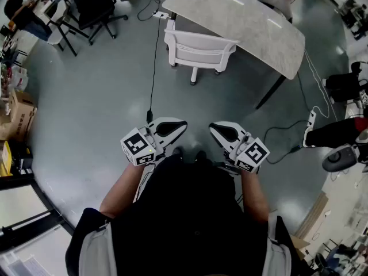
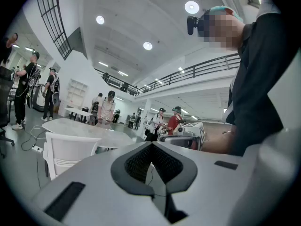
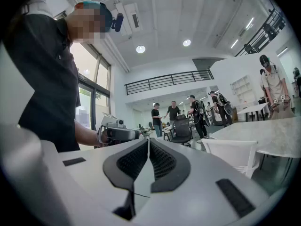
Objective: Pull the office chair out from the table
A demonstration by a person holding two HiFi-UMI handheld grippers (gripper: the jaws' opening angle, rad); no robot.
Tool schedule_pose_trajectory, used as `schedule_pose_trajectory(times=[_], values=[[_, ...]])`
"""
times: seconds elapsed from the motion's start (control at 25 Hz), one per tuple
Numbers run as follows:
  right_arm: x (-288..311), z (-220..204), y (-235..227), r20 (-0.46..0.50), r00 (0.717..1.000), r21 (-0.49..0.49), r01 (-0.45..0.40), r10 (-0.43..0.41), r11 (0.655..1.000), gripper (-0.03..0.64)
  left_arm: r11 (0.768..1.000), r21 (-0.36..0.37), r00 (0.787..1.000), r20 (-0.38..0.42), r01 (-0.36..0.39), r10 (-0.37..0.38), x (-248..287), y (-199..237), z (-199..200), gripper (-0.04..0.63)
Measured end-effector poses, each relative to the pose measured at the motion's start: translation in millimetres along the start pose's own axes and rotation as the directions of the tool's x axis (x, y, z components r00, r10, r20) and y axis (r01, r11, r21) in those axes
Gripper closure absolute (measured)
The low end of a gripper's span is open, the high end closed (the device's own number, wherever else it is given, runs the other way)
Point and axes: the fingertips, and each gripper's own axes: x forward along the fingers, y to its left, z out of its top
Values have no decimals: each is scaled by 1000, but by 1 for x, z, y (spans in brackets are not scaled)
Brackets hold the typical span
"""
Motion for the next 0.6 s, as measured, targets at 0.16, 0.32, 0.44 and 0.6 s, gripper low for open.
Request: schedule_pose_trajectory(times=[0.16,0.32,0.44,0.6], values=[[5,4,-8,0,1000,-31,-2,2,1000,591,1000,27,1000,11,-4,3,2,11,2,584],[5,1,-6,-11,1000,-35,8,-8,999,591,1000,19,1000,15,-2,2,-1,12,7,584],[7,2,-7,-3,1000,-35,22,-23,999,591,1000,20,1000,15,15,-15,-3,13,8,584],[9,3,-11,24,999,-24,43,-42,999,591,999,16,999,8,32,-33,0,13,8,584]])
